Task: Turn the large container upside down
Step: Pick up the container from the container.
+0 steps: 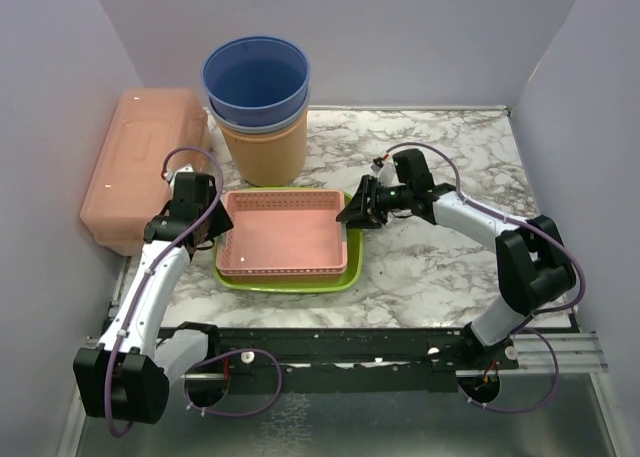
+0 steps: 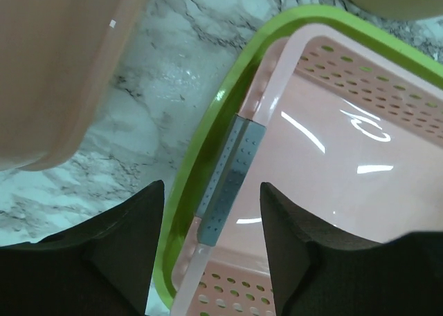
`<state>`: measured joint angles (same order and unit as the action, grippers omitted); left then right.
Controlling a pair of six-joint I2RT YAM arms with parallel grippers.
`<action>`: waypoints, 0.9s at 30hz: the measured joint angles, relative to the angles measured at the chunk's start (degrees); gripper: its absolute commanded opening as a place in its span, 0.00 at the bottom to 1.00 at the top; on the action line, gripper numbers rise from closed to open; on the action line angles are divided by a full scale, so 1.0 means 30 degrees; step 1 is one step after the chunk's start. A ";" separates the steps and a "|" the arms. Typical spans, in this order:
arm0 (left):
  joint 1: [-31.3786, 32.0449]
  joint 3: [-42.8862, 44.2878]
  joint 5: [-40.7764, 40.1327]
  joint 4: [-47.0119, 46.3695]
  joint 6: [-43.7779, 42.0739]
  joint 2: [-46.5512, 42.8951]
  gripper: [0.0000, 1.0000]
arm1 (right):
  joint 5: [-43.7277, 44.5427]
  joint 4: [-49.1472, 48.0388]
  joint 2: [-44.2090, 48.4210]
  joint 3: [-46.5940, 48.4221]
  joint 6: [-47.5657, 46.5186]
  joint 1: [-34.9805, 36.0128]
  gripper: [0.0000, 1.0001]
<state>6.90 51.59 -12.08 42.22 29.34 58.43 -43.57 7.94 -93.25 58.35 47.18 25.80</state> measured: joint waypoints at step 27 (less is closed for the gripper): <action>-0.0452 -0.5005 0.3475 -0.4044 -0.1078 -0.2718 0.32 | 0.1056 -0.1610 -0.1071 0.0510 -0.0051 0.0641 0.33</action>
<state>5.54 36.58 -1.65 30.09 26.11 50.28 -40.40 3.11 -96.47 59.88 47.03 27.73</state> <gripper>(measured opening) 0.332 0.323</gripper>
